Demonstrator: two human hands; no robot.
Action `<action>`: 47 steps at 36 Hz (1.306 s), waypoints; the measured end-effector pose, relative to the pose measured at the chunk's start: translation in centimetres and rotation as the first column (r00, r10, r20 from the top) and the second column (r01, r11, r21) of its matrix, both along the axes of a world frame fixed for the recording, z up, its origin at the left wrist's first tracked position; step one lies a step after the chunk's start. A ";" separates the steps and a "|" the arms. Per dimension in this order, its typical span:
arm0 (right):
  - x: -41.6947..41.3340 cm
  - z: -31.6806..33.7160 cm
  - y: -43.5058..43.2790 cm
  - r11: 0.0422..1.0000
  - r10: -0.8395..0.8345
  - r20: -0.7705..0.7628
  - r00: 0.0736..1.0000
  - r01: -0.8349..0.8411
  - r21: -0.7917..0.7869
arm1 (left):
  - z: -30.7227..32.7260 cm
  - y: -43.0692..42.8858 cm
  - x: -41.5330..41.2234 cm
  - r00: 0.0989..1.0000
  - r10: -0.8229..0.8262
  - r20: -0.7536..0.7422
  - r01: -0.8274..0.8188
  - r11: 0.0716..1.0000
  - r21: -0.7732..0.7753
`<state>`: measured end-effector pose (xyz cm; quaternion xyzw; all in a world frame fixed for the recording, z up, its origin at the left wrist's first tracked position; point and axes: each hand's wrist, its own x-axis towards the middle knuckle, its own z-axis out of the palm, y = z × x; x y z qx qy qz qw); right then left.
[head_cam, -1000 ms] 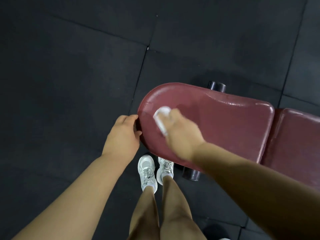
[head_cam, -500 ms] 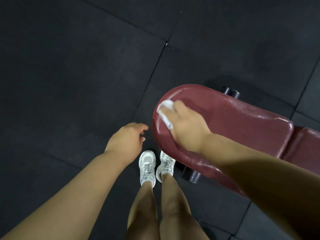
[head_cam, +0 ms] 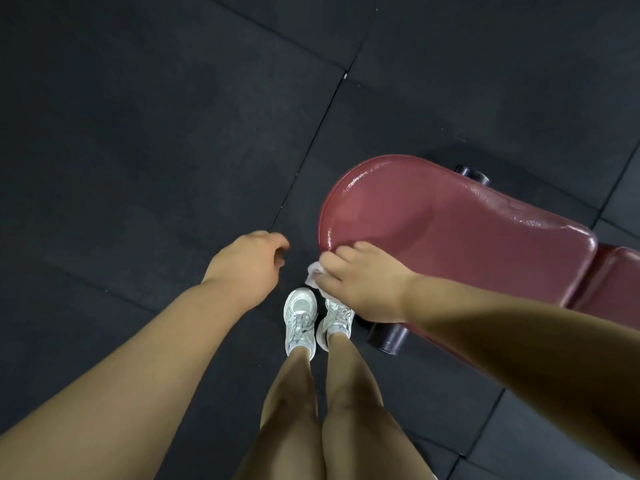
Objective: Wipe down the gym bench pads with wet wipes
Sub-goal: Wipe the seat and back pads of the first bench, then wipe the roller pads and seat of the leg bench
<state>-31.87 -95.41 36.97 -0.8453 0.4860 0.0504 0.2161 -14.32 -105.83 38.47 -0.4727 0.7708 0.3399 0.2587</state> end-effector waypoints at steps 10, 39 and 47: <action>-4.1 0.3 0.0 0.783 -0.618 0.062 0.784 0.620 -0.038 | 1.4 0.4 0.8 1.000 0.012 -0.021 -0.012 1.000 0.006; -4.7 16.0 20.3 0.301 -0.880 -0.275 0.387 0.903 0.306 | 17.1 8.9 -4.6 0.798 -0.602 0.023 0.601 0.793 -0.093; -3.3 21.3 30.2 0.118 -0.928 -0.304 0.215 0.944 0.306 | 22.5 16.0 -6.9 0.701 -0.710 -0.059 0.689 0.697 -0.198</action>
